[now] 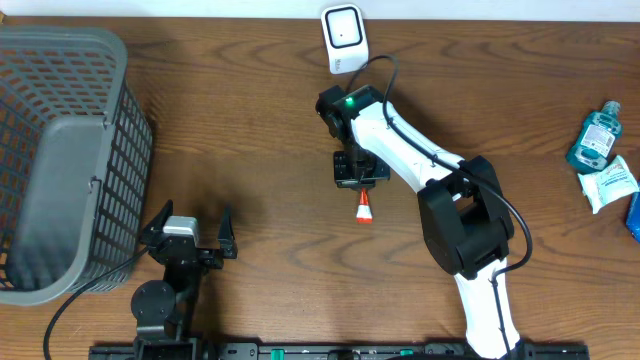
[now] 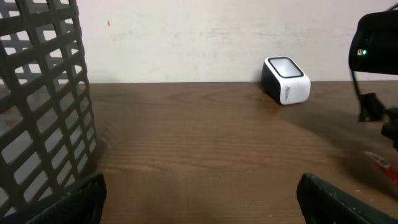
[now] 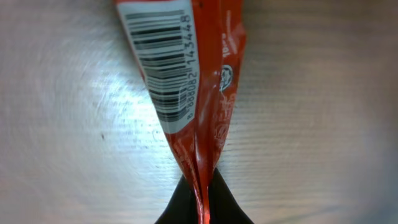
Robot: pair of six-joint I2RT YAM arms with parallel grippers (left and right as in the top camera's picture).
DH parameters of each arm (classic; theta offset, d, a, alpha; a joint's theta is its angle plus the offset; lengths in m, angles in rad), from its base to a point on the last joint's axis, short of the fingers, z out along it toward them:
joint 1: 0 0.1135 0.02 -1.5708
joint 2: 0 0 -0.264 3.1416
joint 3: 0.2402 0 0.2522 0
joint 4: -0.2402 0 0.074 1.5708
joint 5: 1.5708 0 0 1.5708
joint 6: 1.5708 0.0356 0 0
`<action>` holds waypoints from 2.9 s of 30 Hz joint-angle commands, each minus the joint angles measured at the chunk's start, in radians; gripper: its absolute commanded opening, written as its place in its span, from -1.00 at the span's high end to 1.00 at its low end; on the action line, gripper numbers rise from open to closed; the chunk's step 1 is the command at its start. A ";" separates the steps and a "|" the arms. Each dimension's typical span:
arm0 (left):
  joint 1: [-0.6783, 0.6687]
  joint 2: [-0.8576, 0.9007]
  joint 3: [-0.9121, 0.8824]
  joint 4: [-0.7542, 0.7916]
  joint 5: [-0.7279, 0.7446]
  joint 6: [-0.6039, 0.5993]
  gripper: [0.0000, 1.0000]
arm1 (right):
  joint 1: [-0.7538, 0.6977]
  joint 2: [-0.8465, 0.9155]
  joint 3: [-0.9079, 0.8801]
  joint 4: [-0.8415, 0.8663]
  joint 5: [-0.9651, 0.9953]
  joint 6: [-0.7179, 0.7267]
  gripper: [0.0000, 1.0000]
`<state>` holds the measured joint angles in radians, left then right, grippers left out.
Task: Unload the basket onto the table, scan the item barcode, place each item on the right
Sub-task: 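Lift the Nescafe stick and turn it toward the scanner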
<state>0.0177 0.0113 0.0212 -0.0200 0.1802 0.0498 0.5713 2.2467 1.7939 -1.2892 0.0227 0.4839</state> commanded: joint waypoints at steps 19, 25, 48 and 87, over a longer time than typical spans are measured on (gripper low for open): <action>-0.002 0.000 -0.017 -0.032 0.010 0.005 -0.96 | -0.122 -0.043 -0.039 0.011 -0.291 -0.359 -0.57; -0.002 0.000 -0.017 -0.032 0.010 0.005 -0.96 | -0.190 -0.043 -0.115 0.110 -0.315 -0.402 -0.60; -0.002 0.000 -0.017 -0.032 0.010 0.005 -0.96 | -0.186 -0.051 -0.500 0.440 -0.281 -0.280 0.97; -0.002 0.000 -0.017 -0.032 0.010 0.005 -0.96 | -0.157 -0.695 -0.350 0.030 -0.550 -0.744 0.97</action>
<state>0.0177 0.0113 0.0212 -0.0200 0.1799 0.0498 0.4046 1.5635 1.4391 -1.2778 -0.5537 -0.2764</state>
